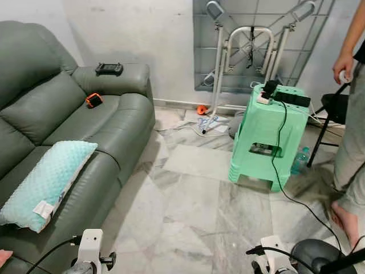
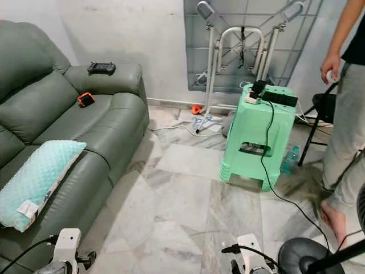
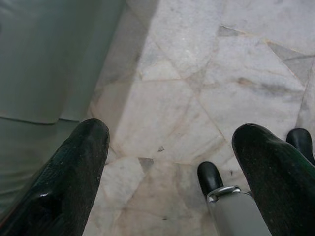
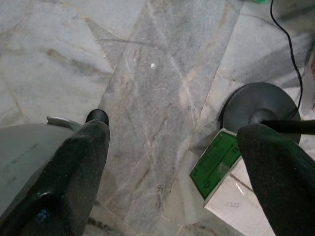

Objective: Move the pillow to the sofa

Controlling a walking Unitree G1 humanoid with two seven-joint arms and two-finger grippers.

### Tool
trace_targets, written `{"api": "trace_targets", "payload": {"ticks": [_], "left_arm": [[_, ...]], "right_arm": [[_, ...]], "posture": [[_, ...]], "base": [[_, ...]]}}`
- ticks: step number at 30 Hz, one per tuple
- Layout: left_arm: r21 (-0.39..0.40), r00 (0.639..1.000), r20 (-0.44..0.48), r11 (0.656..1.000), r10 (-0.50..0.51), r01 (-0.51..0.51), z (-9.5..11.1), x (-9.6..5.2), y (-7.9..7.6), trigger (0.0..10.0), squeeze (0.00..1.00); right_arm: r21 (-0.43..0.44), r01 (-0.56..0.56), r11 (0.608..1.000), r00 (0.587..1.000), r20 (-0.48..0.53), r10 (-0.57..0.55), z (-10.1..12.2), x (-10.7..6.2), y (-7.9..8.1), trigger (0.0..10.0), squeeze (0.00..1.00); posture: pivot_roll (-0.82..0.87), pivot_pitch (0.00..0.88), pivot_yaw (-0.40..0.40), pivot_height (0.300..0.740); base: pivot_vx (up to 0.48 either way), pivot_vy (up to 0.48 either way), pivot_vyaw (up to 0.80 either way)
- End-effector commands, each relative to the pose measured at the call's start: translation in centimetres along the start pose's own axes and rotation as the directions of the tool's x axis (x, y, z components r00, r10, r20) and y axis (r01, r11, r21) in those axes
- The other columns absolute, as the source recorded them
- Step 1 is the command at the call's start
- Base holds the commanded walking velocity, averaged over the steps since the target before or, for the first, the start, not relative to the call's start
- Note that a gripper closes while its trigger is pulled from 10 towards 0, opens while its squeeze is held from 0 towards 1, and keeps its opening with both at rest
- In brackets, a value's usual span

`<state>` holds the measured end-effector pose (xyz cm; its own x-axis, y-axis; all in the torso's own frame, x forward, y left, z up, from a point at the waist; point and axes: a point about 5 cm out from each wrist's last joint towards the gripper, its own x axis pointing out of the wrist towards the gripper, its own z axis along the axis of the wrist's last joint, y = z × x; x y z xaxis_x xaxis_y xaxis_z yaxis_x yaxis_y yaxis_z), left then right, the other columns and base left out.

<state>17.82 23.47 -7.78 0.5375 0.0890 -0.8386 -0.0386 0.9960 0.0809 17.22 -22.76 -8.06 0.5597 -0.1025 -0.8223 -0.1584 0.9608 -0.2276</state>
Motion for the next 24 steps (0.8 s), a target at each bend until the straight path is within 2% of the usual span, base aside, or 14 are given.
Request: {"api": "trace_targets", "payload": {"ticks": [1, 7, 18, 24], "left_arm": [[0.017, 1.000, -0.009, 1.000, -0.003, 0.003, -0.01, -0.04, 0.28, 10.0, 0.00], [0.044, 1.000, -0.022, 0.999, -0.005, 0.006, -0.30, -0.04, 0.11, 10.0, 0.00], [0.057, 0.999, -0.037, 0.998, -0.003, 0.005, -0.37, -0.08, 0.43, 10.0, 0.00], [0.065, 0.999, -0.045, 0.998, -0.010, 0.013, -0.47, 0.01, -0.20, 10.0, 0.00]], "right_arm": [[0.012, 0.002, 1.000, 1.000, -0.001, -0.002, -0.07, 0.01, 0.03, 10.0, 0.00], [0.023, -0.002, 1.000, 1.000, -0.006, 0.002, -0.10, 0.04, 0.29, 10.0, 0.00], [-0.010, -0.031, 0.999, 0.999, -0.019, 0.031, -0.18, 0.08, 0.82, 10.0, 0.00], [-0.024, -0.036, 0.999, 0.999, -0.036, 0.035, -0.59, 0.01, 0.83, 10.0, 0.00]], "posture": [[-0.22, 0.000, 0.066, 0.740], [-0.21, 0.000, 0.067, 0.740], [-0.21, 0.000, 0.069, 0.740], [-0.21, 0.000, 0.073, 0.740]], "base": [[0.360, 0.000, 0.00], [0.383, 0.000, 0.00], [0.422, 0.000, 0.00], [0.437, 0.000, 0.00]]}}
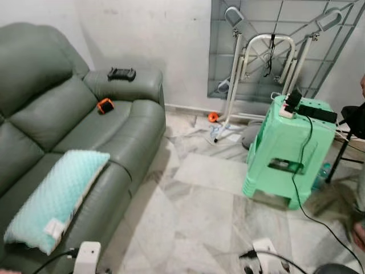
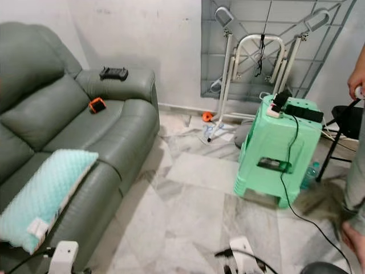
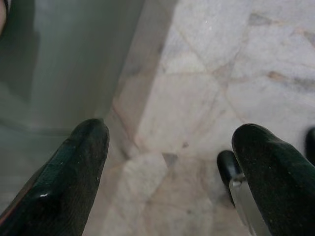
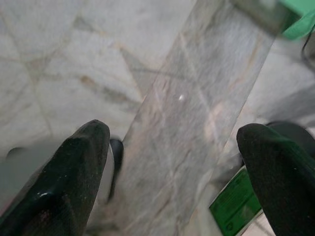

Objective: Move the pillow to the sofa

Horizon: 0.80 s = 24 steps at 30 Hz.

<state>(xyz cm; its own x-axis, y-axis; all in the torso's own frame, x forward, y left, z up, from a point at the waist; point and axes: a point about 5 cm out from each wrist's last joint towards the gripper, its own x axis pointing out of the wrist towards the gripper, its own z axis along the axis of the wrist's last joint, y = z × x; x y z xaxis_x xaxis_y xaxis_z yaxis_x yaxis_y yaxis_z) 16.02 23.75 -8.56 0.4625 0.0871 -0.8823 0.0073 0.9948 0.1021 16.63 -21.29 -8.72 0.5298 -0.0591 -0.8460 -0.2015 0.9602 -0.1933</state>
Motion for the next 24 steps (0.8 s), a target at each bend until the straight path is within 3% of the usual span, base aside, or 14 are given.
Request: {"api": "trace_targets", "payload": {"ticks": [1, 11, 20, 24], "left_arm": [[0.016, 0.999, 0.041, 1.000, -0.007, 0.006, 1.53, 0.18, -0.50, 10.0, 0.00], [0.021, 0.999, 0.039, 1.000, -0.019, 0.019, 1.90, 0.34, -1.47, 10.0, 0.00], [0.018, 0.999, 0.034, 1.000, -0.017, 0.017, 1.82, 0.32, -1.30, 10.0, 0.00], [0.022, 0.999, 0.033, 1.000, -0.016, 0.015, 1.82, 0.32, -1.29, 10.0, 0.00]], "right_arm": [[-0.009, 0.016, 1.000, 1.000, -0.014, -0.016, -0.23, -0.09, -0.80, 10.0, 0.00], [-0.034, 0.001, 0.999, 1.000, -0.025, -0.002, -0.46, -0.09, -0.41, 10.0, 0.00], [-0.047, -0.007, 0.999, 0.999, -0.033, 0.005, -0.69, -0.11, -0.22, 10.0, 0.00], [-0.047, -0.008, 0.999, 0.999, -0.036, 0.006, -0.73, -0.12, -0.21, 10.0, 0.00]], "posture": [[-0.21, 0.000, 0.073, 0.740], [-0.21, 0.000, 0.071, 0.740], [-0.21, 0.000, 0.069, 0.740], [-0.21, 0.000, 0.068, 0.740]], "base": [[0.435, 0.000, 0.00], [0.420, 0.000, 0.00], [0.396, 0.000, 0.00], [0.369, 0.000, -0.59]]}}
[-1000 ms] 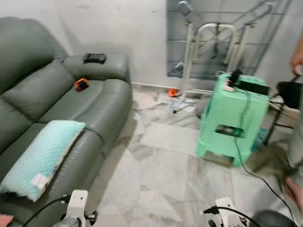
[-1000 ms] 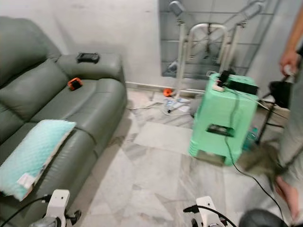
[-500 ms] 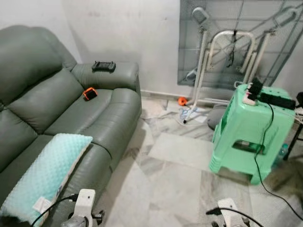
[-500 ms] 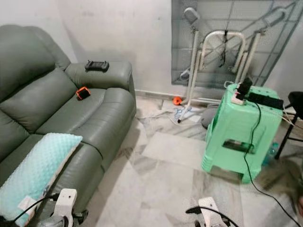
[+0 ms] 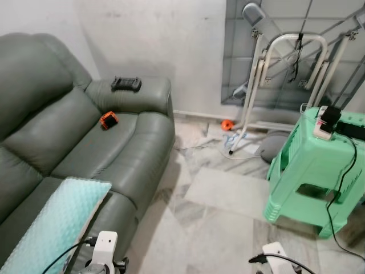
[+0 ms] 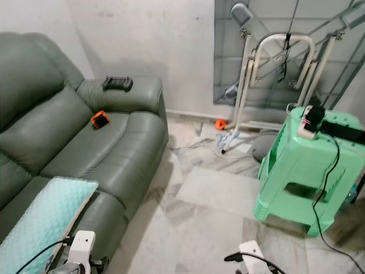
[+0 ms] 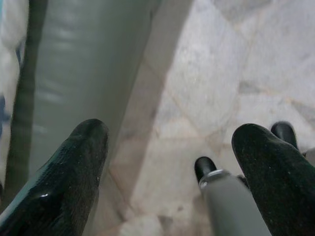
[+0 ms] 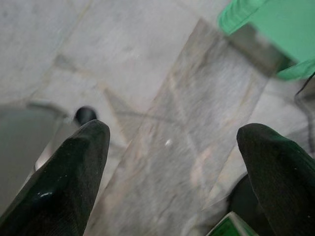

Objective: Move the pillow to the sofa

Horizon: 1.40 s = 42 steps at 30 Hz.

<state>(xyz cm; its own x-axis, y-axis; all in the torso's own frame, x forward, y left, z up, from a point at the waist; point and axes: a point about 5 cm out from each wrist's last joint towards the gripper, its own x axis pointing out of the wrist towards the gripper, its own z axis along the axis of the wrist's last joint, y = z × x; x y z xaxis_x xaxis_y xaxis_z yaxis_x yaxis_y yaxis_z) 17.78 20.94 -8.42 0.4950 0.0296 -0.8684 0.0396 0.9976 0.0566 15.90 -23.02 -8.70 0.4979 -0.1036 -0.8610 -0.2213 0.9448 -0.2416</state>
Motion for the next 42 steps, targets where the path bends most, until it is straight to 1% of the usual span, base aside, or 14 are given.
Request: {"api": "trace_targets", "payload": {"ticks": [1, 7, 18, 23, 28, 34, 37, 42], "left_arm": [[0.017, 0.999, -0.006, 0.999, 0.040, -0.039, 0.0, -0.2, 1.5, 10.0, 0.00], [0.021, 0.999, -0.005, 0.999, 0.039, -0.039, 0.1, -0.2, 1.4, 10.0, 0.00], [0.030, 0.999, -0.008, 0.999, 0.039, -0.039, -0.1, -0.2, 1.3, 10.0, 0.00], [0.036, 0.999, -0.007, 0.999, 0.037, -0.037, 0.0, -0.1, 1.0, 10.0, 0.00], [0.041, 0.999, -0.008, 0.998, 0.041, -0.041, 0.1, -0.1, 1.1, 10.0, 0.00], [0.052, 0.999, -0.009, 0.998, 0.046, -0.045, 0.2, -0.1, 1.2, 10.0, 0.00], [0.058, 0.999, -0.010, 0.997, 0.047, -0.046, 0.3, -0.1, 1.2, 10.0, 0.00], [0.061, 0.999, -0.010, 0.997, 0.047, -0.047, 0.3, -0.1, 1.2, 10.0, 0.00]], "right_arm": [[-0.006, -0.041, 0.999, 0.999, 0.010, 0.041, 0.5, 0.1, 1.4, 10.0, 0.00], [-0.011, -0.047, 0.999, 0.999, 0.009, 0.047, 0.8, 0.2, 1.9, 10.0, 0.00], [-0.021, -0.052, 0.998, 0.999, -0.011, 0.052, 0.3, 0.2, 2.4, 10.0, 0.00], [-0.036, -0.061, 0.997, 0.998, -0.019, 0.060, -0.1, 0.1, 2.3, 10.0, 0.00], [-0.068, -0.069, 0.995, 0.998, -0.015, 0.068, -0.1, 0.1, 1.8, 10.0, 0.00], [-0.080, -0.075, 0.994, 0.997, -0.004, 0.075, 0.3, 0.1, 1.9, 10.0, 0.00], [-0.089, -0.081, 0.993, 0.996, 0.013, 0.083, 1.1, 0.3, 2.2, 10.0, 0.00], [-0.096, -0.085, 0.992, 0.996, 0.021, 0.087, 1.5, 0.3, 2.3, 10.0, 0.00]], "posture": [[-0.21, 0.000, 0.069, 0.740], [-0.21, 0.000, 0.068, 0.740], [-0.22, 0.000, 0.068, 0.740], [-0.22, 0.000, 0.069, 0.740], [-0.22, 0.000, 0.071, 0.740], [-0.22, 0.000, 0.073, 0.740], [-0.22, 0.000, 0.073, 0.740], [-0.22, 0.000, 0.074, 0.740]], "base": [[0.349, 0.000, -0.79], [0.336, 0.000, -0.79], [0.336, 0.000, -0.71], [0.366, 0.000, 0.00], [0.409, 0.000, 0.00], [0.429, 0.000, 0.00], [0.434, 0.000, 0.00], [0.435, 0.000, 0.00]]}}
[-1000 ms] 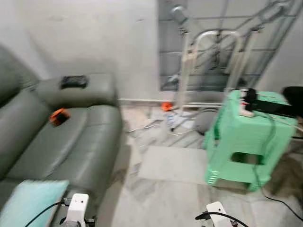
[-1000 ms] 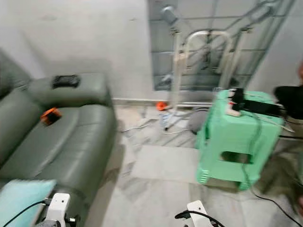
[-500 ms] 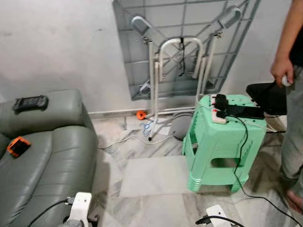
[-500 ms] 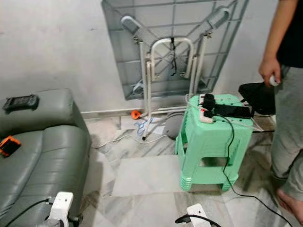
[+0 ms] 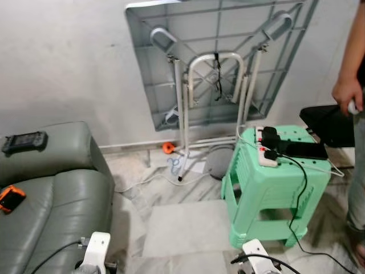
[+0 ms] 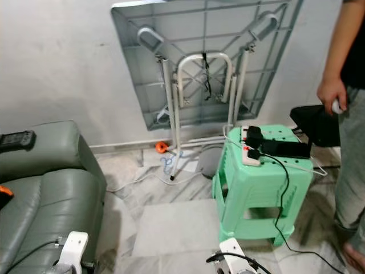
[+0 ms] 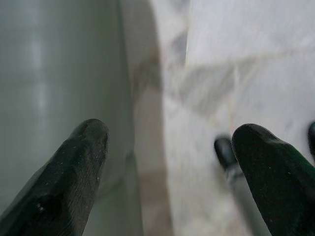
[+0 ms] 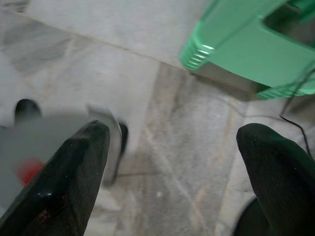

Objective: Move the pillow to the sofa

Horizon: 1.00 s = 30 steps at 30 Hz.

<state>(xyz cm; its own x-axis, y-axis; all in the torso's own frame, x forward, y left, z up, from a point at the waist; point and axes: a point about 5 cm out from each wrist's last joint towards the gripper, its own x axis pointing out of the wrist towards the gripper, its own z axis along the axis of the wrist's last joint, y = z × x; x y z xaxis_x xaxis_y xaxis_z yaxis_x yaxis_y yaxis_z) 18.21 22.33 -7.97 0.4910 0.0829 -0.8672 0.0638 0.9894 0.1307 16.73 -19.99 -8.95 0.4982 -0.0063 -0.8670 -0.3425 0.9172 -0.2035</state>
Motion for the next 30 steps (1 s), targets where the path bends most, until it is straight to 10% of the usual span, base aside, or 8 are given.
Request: {"api": "trace_targets", "payload": {"ticks": [1, 24, 30], "left_arm": [[0.003, 1.000, -0.003, 1.000, -0.006, 0.006, -0.2, 0.0, -0.2, 10.0, 0.00], [0.008, 1.000, -0.026, 1.000, 0.003, -0.003, -0.6, 0.0, -0.1, 10.0, 0.00], [-0.154, 1.000, -0.025, 0.988, 0.017, -0.021, -0.5, 0.0, -0.5, 10.0, 0.00]], "right_arm": [[-0.005, 0.005, 1.000, 1.000, -0.006, -0.005, -0.1, 0.0, -0.5, 10.0, 0.00], [-0.026, -0.004, 1.000, 1.000, -0.002, 0.004, 0.0, 0.0, -0.3, 10.0, 0.00], [0.056, 0.047, 0.997, 0.997, -0.068, -0.043, -2.3, -0.6, -2.0, 10.0, 0.00]], "posture": [[-0.22, 0.000, 0.075, 0.740], [-0.21, 0.000, 0.072, 0.740], [-0.17, 0.000, 0.055, 0.740]], "base": [[0.435, 0.000, 0.00], [0.306, 0.000, 0.00], [0.000, 0.000, 0.00]]}}
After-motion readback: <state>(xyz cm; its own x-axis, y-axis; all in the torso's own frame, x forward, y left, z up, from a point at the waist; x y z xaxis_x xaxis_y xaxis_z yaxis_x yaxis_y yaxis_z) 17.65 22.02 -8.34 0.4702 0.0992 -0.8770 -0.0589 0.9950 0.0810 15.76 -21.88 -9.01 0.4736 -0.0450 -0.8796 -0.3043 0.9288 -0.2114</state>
